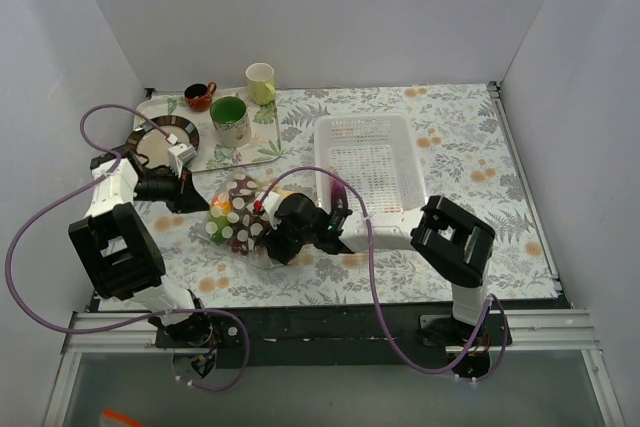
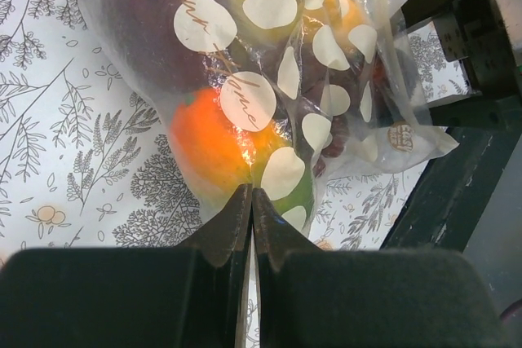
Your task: Open the zip-top bag and remove the fake food
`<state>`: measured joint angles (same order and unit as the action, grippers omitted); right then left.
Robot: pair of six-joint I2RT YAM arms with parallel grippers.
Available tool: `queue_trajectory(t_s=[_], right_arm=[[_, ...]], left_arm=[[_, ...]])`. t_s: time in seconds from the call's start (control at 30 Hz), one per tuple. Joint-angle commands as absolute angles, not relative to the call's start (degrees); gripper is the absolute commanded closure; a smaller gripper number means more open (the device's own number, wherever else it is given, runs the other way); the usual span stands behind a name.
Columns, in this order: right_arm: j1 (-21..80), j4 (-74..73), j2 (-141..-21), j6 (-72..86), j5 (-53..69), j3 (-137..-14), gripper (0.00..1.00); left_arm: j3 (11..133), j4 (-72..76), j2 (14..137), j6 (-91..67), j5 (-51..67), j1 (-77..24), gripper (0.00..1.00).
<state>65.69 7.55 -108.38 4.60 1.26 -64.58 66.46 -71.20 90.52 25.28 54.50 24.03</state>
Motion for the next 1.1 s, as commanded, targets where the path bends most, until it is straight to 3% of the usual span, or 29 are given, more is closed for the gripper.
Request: queue_trajectory(t_s=[0.0, 0.3, 0.5, 0.67, 0.77, 1.03, 1.07], right_arm=[[65.7, 6.6, -105.6, 5.9, 0.8, -62.2, 0.55], [65.8, -2.5, -95.0, 5.3, -1.8, -60.4, 0.78], [65.7, -6.9, -86.1, 3.3, -7.4, -62.1, 0.86], [62.2, -8.8, -81.7, 2.2, -22.6, -62.7, 0.91], [55.8, -9.7, -81.2, 5.0, -32.1, -62.1, 0.99], [45.1, -9.4, -85.2, 8.8, -35.3, -61.3, 0.98], [45.0, -10.5, -87.0, 8.9, -35.0, -61.9, 0.9]], left_arm=[[67.5, -68.7, 87.6, 23.6, 53.4, 24.1, 1.0], [68.5, -63.4, 88.5, 21.5, 49.3, 25.1, 1.0], [64.6, -60.4, 88.2, 21.7, 46.5, 25.1, 1.0], [64.5, -61.9, 87.1, 22.0, 49.6, 25.1, 1.0], [68.9, -66.4, 87.5, 21.4, 54.9, 24.6, 1.0], [80.0, -74.9, 84.9, 16.9, 61.6, 17.1, 1.0], [80.2, -75.2, 84.5, 16.9, 61.9, 16.8, 1.0]])
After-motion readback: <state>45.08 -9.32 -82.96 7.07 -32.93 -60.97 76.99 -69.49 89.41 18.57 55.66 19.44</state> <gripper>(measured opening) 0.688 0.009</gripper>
